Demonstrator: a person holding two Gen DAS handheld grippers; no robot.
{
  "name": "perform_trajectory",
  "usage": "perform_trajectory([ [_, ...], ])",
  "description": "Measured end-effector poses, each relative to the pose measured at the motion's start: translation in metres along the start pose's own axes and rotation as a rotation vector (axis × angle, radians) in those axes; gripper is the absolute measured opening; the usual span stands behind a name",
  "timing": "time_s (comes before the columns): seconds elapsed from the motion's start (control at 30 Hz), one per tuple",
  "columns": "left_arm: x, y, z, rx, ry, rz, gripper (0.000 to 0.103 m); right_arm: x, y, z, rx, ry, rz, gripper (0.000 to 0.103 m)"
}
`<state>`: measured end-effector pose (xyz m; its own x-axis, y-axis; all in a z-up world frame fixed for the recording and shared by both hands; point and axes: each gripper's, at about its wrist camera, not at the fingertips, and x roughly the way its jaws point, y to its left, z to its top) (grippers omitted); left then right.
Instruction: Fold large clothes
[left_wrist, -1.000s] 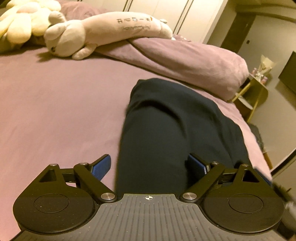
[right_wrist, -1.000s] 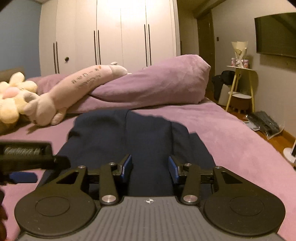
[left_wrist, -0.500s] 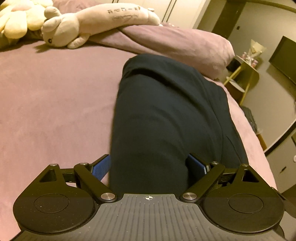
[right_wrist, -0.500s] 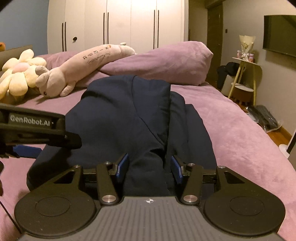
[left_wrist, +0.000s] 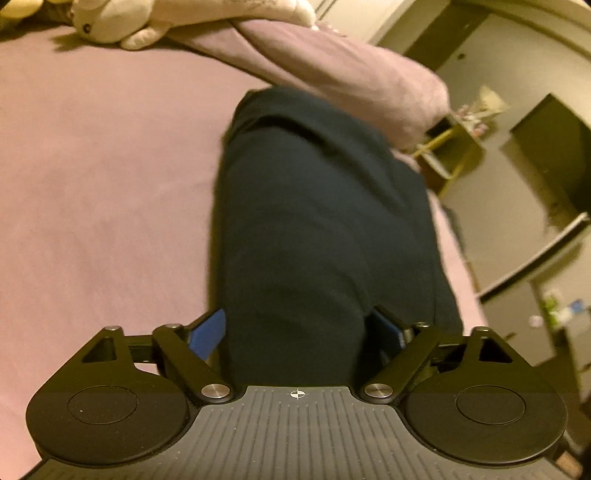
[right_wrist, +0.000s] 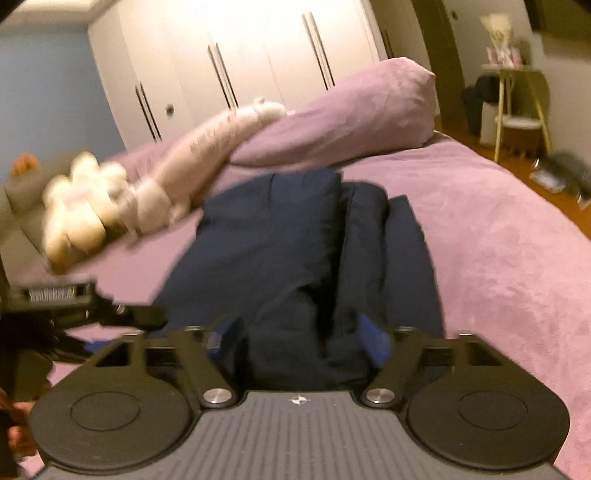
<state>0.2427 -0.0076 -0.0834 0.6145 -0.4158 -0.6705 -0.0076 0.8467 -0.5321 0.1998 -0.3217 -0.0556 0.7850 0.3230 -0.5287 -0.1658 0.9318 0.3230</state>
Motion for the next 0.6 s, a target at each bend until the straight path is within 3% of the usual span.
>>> perform_trajectory([
  [0.1, -0.011, 0.013, 0.017, 0.027, -0.045, -0.023, 0.089, -0.004, -0.035, 0.018, 0.110, -0.005, 0.023, 0.096],
  [0.17, -0.005, 0.023, 0.027, 0.016, -0.053, -0.032, 0.091, 0.015, -0.063, 0.029, 0.212, 0.070, 0.045, 0.097],
  [0.27, 0.024, 0.043, 0.038, -0.079, 0.012, -0.065, 0.091, 0.055, -0.106, 0.034, 0.391, 0.186, 0.116, 0.098],
  [0.33, 0.040, 0.051, 0.042, -0.129, 0.037, -0.129, 0.092, 0.073, -0.125, 0.031, 0.480, 0.206, 0.118, 0.097],
  [0.43, 0.054, 0.053, 0.048, -0.151, 0.029, -0.165, 0.092, 0.098, -0.136, 0.029, 0.529, 0.235, 0.171, 0.087],
  [0.5, 0.065, 0.050, 0.054, -0.158, 0.038, -0.170, 0.091, 0.111, -0.133, 0.029, 0.524, 0.252, 0.202, 0.073],
  [0.53, 0.068, 0.049, 0.054, -0.158, 0.037, -0.161, 0.090, 0.119, -0.130, 0.028, 0.529, 0.260, 0.214, 0.072],
  [0.6, 0.072, 0.045, 0.057, -0.145, 0.037, -0.139, 0.081, 0.126, -0.124, 0.031, 0.501, 0.258, 0.203, 0.062],
])
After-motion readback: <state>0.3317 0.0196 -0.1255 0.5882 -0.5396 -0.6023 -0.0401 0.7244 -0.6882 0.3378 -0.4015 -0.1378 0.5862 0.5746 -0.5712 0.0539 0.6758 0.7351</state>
